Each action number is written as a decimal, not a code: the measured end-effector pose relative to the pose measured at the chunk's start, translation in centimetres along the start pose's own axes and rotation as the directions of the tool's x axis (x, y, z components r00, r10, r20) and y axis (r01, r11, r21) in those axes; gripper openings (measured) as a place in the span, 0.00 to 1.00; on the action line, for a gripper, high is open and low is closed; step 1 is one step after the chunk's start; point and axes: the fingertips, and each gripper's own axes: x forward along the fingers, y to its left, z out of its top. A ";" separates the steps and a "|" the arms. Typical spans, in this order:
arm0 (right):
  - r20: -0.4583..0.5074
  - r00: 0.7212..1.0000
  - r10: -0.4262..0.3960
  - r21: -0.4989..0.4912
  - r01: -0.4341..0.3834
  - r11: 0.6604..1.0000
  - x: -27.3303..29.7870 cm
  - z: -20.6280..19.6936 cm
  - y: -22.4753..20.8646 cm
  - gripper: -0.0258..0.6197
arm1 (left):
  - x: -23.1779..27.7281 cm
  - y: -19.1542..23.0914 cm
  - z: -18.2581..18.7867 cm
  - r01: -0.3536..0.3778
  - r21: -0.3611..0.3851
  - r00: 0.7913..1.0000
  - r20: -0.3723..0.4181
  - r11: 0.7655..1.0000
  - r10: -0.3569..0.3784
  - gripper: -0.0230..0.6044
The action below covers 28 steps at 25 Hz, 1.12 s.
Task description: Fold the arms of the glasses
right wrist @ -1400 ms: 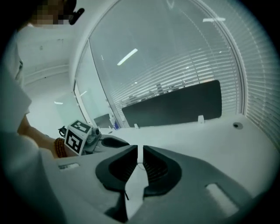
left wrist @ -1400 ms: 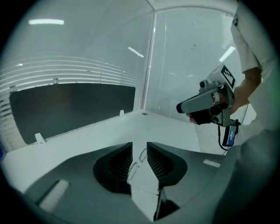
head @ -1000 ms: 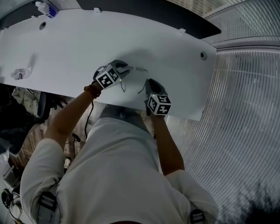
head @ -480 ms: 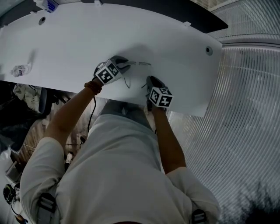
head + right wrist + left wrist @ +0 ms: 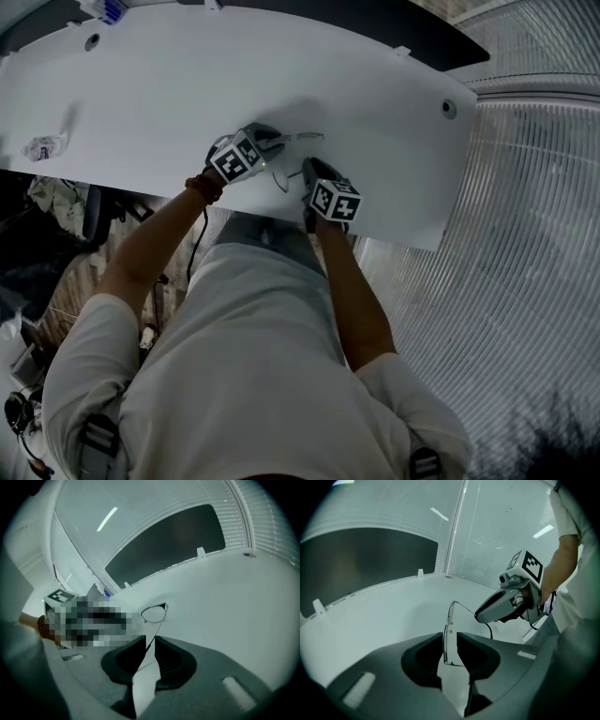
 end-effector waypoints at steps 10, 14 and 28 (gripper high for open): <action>0.005 0.999 0.033 0.025 -0.033 0.999 1.8 1.2 1.3 0.13 | 0.7 -0.9 0.0 0.022 0.004 1.000 -0.005 1.000 -0.021 0.16; 0.003 0.999 0.041 0.032 -0.041 0.999 2.4 1.6 1.8 0.13 | 0.8 -1.0 0.0 0.027 -0.002 1.000 -0.005 1.000 -0.027 0.16; 0.053 0.999 0.009 0.012 -0.010 1.000 -2.3 2.9 -0.1 0.13 | 0.7 -0.3 -0.1 -0.004 -0.019 1.000 -0.001 1.000 0.004 0.12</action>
